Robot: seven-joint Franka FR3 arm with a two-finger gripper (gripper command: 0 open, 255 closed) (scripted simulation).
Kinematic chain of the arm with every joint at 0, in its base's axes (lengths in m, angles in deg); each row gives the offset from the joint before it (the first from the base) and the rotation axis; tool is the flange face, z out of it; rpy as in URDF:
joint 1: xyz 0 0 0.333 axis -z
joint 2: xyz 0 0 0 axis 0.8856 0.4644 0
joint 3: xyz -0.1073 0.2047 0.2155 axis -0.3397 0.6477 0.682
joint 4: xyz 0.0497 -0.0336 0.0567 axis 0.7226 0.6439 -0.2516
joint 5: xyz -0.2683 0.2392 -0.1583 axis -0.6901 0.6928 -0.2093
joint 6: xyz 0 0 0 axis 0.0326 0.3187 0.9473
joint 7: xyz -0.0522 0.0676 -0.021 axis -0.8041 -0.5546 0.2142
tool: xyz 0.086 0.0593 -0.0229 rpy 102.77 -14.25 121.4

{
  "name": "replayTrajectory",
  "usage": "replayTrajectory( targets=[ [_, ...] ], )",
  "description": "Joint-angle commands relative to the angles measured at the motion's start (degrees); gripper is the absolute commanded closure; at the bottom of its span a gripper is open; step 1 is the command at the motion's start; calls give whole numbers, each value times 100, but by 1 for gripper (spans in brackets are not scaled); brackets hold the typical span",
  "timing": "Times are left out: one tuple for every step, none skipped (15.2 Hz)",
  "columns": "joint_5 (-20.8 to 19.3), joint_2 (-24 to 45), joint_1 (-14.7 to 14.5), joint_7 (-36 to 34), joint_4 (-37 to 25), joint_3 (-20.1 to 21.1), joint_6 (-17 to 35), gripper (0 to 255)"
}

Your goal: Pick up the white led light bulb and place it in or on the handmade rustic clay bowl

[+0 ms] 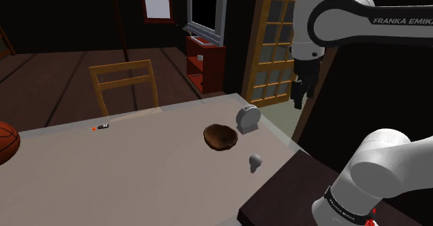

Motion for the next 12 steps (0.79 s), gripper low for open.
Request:
replayTrajectory(
  targets=[
    [0,0,0,0,0,0,0,0],
    [15,-18,-13,-3,201,-9,228,0],
    [30,-25,-25,-7,396,-17,460,0],
    [44,-22,-37,-9,585,-24,696,0],
    [57,-9,-49,-12,767,-30,937,0],
    [71,17,-59,-14,942,-36,1182,0],
    [84,55,-69,-17,1111,-40,1433,0],
    [95,106,-81,-20,1272,-46,1689,0],
    [107,170,-91,-22,1425,-49,1952,0],
    [118,249,-102,-25,1571,-53,2221,0],
    [128,344,-112,-29,1707,-56,2497,0],
    [137,454,-121,-31,1836,-58,2779,0]
  ],
)
